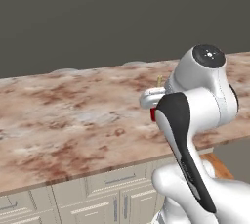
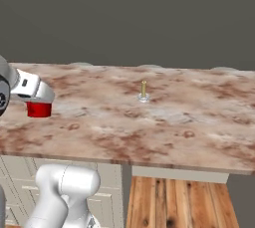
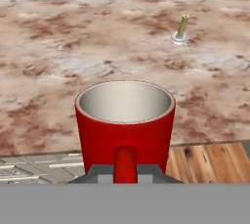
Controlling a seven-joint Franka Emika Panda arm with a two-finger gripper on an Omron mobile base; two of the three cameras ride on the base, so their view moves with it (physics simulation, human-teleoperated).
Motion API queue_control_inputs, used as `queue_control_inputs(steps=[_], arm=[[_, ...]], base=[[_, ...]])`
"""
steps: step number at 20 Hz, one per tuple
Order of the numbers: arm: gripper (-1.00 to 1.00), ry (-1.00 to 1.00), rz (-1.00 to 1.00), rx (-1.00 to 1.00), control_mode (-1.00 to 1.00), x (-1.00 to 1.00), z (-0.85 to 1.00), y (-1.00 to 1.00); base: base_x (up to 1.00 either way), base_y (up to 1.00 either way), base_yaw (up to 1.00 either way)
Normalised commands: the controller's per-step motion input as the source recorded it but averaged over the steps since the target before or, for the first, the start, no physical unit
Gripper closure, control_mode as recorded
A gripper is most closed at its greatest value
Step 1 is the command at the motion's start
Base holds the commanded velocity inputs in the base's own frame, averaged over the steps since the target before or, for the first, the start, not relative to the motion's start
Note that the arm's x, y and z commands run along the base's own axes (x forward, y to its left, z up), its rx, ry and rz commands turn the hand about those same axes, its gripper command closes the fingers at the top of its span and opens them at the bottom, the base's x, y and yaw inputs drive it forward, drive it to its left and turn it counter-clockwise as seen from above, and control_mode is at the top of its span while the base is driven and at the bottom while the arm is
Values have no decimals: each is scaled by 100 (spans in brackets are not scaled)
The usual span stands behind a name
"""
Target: Open the cabinet directly in front. Then move the liquor and the mug to the dining counter with the candle on it.
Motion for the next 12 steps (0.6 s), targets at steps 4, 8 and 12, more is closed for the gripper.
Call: queue_control_inputs(steps=[4, 8, 12], arm=[[100, 2, 0, -5, -100, 4, -56, 0], [100, 0, 0, -5, -100, 37, -52, 0], [100, 0, 0, -2, -100, 60, -46, -3]], base=[[0, 0, 0], [0, 0, 0], [0, 0, 0]])
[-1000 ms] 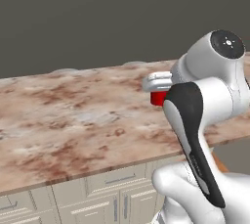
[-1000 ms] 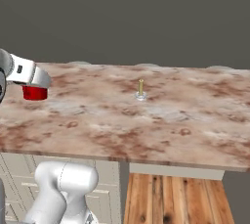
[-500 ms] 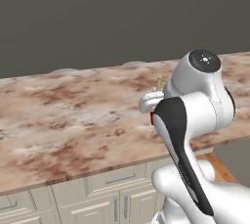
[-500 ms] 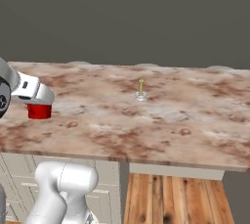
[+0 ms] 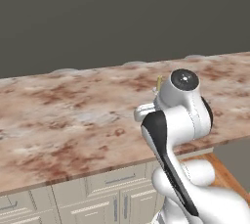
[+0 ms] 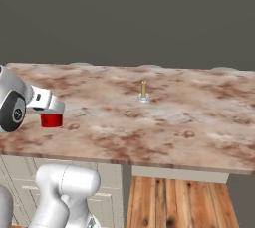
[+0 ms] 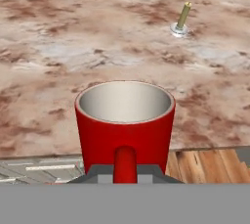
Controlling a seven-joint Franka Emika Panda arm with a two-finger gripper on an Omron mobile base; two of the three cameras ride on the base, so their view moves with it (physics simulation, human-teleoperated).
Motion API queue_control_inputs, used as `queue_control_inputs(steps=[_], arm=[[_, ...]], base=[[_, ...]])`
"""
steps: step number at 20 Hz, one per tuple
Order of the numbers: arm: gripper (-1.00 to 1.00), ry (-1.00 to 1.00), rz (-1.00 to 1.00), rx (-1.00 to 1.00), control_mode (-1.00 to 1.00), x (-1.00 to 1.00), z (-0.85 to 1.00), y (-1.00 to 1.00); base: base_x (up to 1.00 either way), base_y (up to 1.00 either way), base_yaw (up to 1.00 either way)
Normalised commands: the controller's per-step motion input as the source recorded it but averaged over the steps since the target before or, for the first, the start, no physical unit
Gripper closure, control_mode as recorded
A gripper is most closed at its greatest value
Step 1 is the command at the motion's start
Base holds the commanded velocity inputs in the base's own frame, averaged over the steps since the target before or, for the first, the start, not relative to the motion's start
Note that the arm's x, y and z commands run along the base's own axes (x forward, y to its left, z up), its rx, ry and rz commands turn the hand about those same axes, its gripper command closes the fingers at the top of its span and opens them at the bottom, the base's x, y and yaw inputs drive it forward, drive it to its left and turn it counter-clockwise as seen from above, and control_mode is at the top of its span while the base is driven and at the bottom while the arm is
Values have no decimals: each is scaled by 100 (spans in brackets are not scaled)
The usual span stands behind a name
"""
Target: Open the cabinet directly in front. Then move the liquor and the mug to the dining counter with the candle on it.
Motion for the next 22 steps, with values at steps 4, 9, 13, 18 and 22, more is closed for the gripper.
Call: queue_control_inputs(steps=[4, 9, 13, 18, 22], arm=[[100, 0, 0, 0, -100, 76, -34, -14], [100, 0, 0, 0, -100, 91, -44, -10], [100, 0, 0, -2, -100, 100, -56, -2], [100, -6, 0, -5, -100, 93, -62, 0], [100, -17, 0, -4, -100, 57, -52, 0]], base=[[0, 0, 0], [0, 0, 0], [0, 0, 0], [0, 0, 0], [0, 0, 0]])
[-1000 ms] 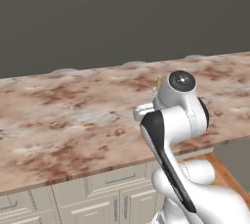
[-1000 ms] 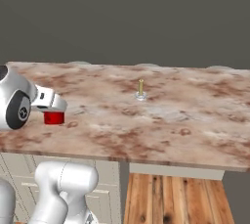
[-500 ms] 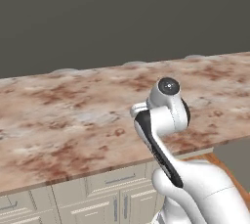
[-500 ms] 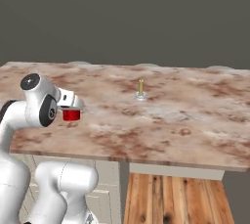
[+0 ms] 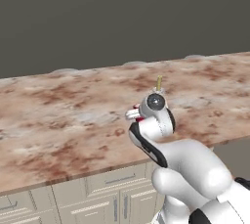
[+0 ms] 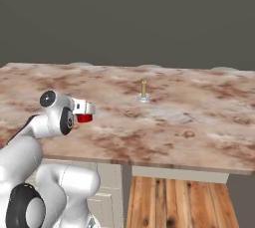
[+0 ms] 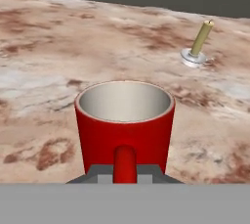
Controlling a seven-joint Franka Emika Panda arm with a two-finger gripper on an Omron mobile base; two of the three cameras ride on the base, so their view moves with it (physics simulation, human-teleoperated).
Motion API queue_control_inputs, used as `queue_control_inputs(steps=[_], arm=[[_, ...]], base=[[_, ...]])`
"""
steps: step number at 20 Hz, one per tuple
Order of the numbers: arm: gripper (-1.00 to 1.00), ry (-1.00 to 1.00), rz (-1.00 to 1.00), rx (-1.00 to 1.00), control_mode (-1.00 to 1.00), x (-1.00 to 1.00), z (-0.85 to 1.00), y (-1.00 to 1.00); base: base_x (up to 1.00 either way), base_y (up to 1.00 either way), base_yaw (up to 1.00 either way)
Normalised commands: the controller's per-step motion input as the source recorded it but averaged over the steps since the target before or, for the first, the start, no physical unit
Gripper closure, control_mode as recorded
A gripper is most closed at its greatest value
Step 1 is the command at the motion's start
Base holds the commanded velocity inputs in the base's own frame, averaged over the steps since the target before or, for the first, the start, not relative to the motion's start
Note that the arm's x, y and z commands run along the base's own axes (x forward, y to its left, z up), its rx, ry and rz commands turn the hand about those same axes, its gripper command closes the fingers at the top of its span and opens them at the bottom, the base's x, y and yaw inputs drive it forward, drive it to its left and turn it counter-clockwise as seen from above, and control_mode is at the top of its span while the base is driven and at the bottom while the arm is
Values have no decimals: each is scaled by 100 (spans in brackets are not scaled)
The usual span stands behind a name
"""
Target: Open the cabinet directly in front. Then move the liquor and the mug to the dining counter with the candle on it.
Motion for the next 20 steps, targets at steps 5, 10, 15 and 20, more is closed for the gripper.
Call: queue_control_inputs(steps=[5, 10, 15, 20], arm=[[100, -16, 0, 0, -100, 13, -26, -1], [100, -8, 0, 0, -100, 0, -8, 0], [100, -8, 0, 0, -100, 0, -15, 0], [100, -8, 0, 8, -100, 2, -19, -7]], base=[[0, 0, 0], [0, 0, 0], [0, 0, 0], [0, 0, 0]])
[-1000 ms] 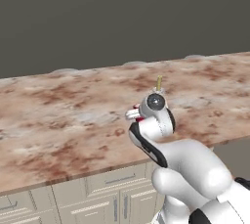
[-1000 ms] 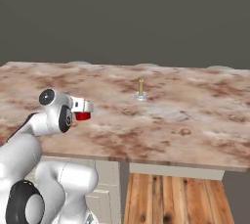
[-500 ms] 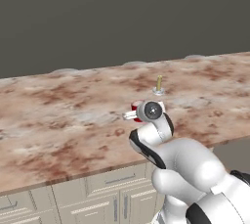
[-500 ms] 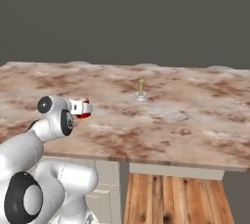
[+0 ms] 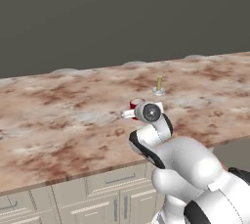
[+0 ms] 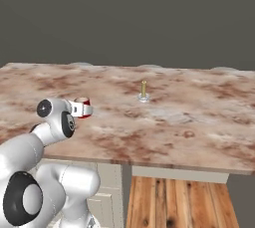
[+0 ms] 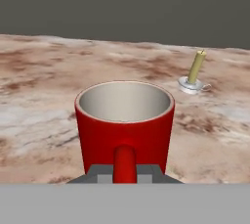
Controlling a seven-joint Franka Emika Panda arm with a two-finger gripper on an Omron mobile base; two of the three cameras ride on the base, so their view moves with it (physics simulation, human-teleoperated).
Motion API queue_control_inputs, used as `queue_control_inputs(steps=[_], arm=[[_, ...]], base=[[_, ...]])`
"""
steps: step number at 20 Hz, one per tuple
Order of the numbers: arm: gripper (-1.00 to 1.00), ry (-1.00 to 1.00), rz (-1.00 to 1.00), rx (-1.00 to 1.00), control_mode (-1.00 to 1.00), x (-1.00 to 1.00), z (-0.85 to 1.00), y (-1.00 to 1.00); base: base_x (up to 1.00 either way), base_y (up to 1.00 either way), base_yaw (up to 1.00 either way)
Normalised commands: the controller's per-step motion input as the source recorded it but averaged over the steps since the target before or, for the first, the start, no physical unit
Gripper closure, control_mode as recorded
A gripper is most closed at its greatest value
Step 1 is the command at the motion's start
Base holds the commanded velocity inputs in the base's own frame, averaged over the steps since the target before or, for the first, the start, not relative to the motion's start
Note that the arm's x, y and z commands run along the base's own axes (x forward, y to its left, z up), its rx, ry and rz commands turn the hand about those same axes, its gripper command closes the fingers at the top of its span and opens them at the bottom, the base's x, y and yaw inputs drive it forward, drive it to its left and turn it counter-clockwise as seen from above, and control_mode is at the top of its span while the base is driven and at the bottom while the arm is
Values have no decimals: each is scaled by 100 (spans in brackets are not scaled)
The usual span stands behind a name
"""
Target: Open the cabinet directly in front. Then move the liquor and the mug to the dining counter with the candle on it.
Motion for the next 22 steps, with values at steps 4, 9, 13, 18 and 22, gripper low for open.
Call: queue_control_inputs(steps=[4, 9, 13, 18, 22], arm=[[100, -3, 0, 5, -100, 17, -9, -5], [100, 0, 0, 0, -100, 25, -2, -1], [100, 0, 0, 0, -100, 28, -13, -2], [100, 0, 0, 0, -100, 5, -25, -2], [100, 0, 0, 0, -100, 0, -45, 0]], base=[[0, 0, 0], [0, 0, 0], [0, 0, 0], [0, 0, 0], [0, 0, 0]])
